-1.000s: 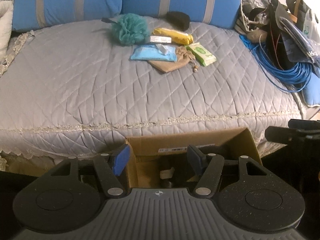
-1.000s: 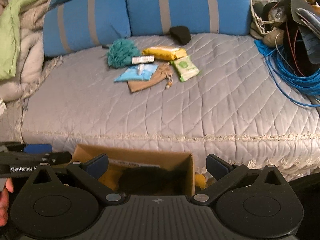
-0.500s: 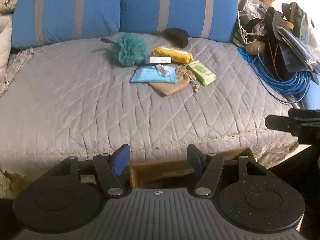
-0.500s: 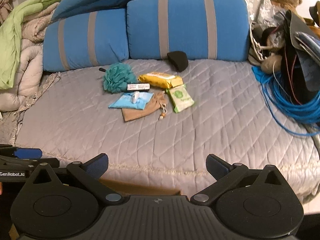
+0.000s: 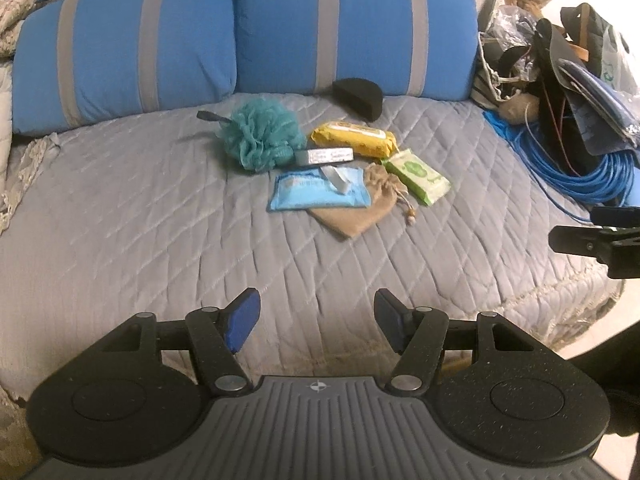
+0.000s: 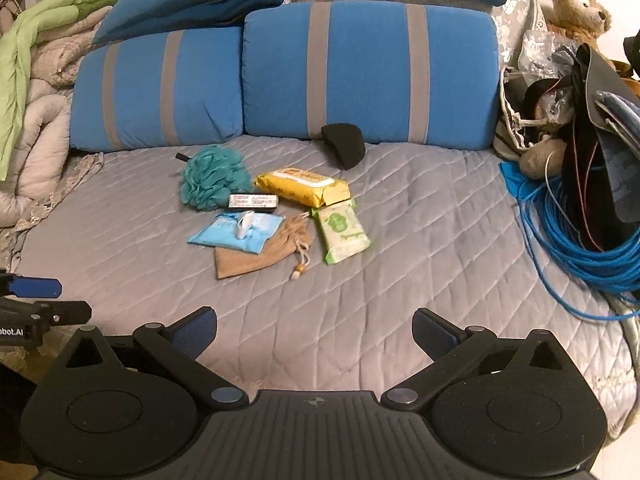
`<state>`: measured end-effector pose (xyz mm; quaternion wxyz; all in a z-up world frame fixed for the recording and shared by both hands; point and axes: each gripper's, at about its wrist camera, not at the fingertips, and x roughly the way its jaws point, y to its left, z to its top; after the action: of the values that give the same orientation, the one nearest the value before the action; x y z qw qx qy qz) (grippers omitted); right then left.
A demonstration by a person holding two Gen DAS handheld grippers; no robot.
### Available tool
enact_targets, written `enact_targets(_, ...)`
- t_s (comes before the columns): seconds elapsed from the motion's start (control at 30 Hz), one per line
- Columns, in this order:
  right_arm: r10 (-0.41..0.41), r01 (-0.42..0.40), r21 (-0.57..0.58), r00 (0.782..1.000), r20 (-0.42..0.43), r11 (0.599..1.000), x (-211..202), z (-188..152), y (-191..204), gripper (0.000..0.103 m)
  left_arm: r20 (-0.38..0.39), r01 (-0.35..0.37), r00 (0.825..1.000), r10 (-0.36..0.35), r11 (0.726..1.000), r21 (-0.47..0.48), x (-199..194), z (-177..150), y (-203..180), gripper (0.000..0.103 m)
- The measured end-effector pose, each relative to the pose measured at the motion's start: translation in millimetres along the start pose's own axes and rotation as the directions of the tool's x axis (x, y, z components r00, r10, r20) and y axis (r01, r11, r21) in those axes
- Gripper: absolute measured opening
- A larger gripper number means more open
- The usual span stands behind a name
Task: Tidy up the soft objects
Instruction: 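Move both open tools back toward the remaining items on the bed, then grasp the green-and-white wipes packet with the right tool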
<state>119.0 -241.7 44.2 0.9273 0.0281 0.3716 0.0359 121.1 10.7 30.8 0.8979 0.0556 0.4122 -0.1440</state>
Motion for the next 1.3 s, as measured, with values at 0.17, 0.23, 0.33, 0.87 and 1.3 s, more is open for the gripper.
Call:
enact_targets(0.17, -0.009, 0.009, -0.009, 1.0, 0.0, 1.0, 11.2, 8.0, -6.4, 0.103, 0.011, -0.006, 1.0, 0.006, 1.0, 0.006, 9.8, 12.3, 3.9, 0.062)
enact_targets(0.23, -0.009, 0.009, -0.016, 1.0, -0.002, 1.0, 16.0, 10.9, -7.7, 0.103, 0.016, -0.005, 1.0, 0.005, 1.0, 0.008, 13.3, 16.9, 5.2, 0.062)
enact_targets(0.33, -0.01, 0.01, -0.038, 1.0, -0.007, 0.999, 24.4, 16.2, -8.7, 0.103, 0.023, 0.0, 1.0, 0.0, 1.0, 0.007, 18.2, 25.0, 5.6, 0.062)
enact_targets(0.87, 0.002, -0.003, -0.089, 1.0, -0.014, 0.996, 87.6, 50.9, -16.7, 0.103, 0.044, -0.015, 0.999, 0.016, 1.0, -0.005, 43.3, 49.4, 17.1, 0.062)
enact_targets(1.3, -0.007, 0.001, -0.181, 0.999, -0.034, 0.983, 150.6, 69.0, -13.2, 0.103, 0.03, 0.001, 1.0, 0.0, 0.999, -0.033, 46.2, 55.9, 21.3, 0.062)
